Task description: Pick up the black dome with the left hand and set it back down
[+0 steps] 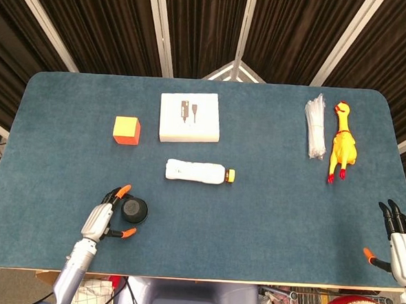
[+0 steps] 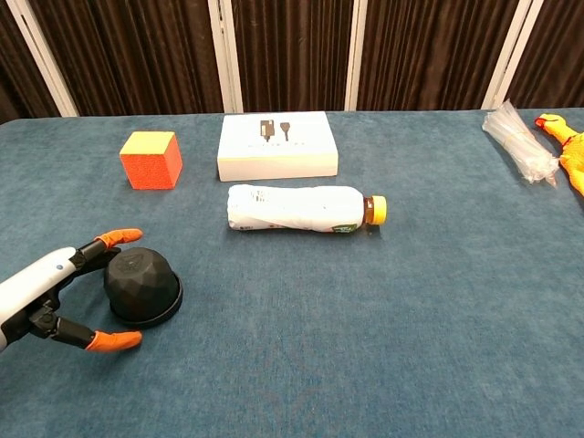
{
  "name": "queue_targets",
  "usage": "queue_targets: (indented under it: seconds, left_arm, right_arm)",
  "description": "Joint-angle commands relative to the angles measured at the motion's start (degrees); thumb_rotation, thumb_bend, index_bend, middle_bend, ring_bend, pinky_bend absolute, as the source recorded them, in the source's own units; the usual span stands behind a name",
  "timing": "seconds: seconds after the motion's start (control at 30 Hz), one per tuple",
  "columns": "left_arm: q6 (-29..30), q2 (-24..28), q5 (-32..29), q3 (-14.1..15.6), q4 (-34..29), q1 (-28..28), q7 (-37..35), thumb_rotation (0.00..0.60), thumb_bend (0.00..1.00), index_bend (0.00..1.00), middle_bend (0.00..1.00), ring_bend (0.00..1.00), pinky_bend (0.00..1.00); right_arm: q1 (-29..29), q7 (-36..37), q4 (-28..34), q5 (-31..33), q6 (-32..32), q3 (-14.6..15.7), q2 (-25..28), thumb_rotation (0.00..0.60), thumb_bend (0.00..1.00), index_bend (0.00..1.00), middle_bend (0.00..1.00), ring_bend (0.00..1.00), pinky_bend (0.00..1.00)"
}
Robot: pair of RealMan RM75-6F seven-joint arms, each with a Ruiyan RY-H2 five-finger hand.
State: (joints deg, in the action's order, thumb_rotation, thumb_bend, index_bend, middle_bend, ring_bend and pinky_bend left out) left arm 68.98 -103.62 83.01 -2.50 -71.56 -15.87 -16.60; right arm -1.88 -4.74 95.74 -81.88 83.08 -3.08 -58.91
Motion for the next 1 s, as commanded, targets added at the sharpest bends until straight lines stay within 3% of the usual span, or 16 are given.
queue_targets:
  seconds: [0.03,0.23,0.57,0.83,1.0]
  left_arm:
    - [0.0,0.0,0.1,0.1,0.0,-0.1,-0.1,0.6,0.02,0.04,0.2,0.0,0.0]
    - [0.6,-0.1,0.4,0.2,0.1,-0.1,-0.2,0.6,0.02,0.05,0.24,0.0,0.0]
    - [0.5,-0.1,-0.3,0.1,0.0,-0.1,0.6,0.6,0.16,0.05,0.28,0.0,0.0]
    - [2.2,0.3,-1.1,-1.2,-1.9,0.2,0.8,0.6,0.38,0.1,0.39,0.0,0.0]
    - [3.2,2.4,-1.3,-2.1,-5.0,0.3,1.9,0.6,0.43,0.1,0.42,0.0,0.0]
  right_arm:
    - [-0.1,-0.1,0.0,0.1,-0.2,0.0,-0.1,0.6,0.21,0.0,0.0,0.17,0.08]
    - [0.1,-0.5,0.4,0.3,-0.1,0.1,0.0,0.6,0.21,0.0,0.0,0.17,0.08]
    - [0.2,-0.8,1.0,0.8,-0.3,0.1,0.1,0.6,0.21,0.0,0.0,0.17,0.08]
    - [0.3,-0.4,0.9,1.5,-0.6,0.1,0.6,0.6,0.21,0.0,0.0,0.17,0.08]
    - [0.3,-0.5,0.9,1.4,-0.9,0.2,0.6,0.6,0.21,0.0,0.0,0.17,0.08]
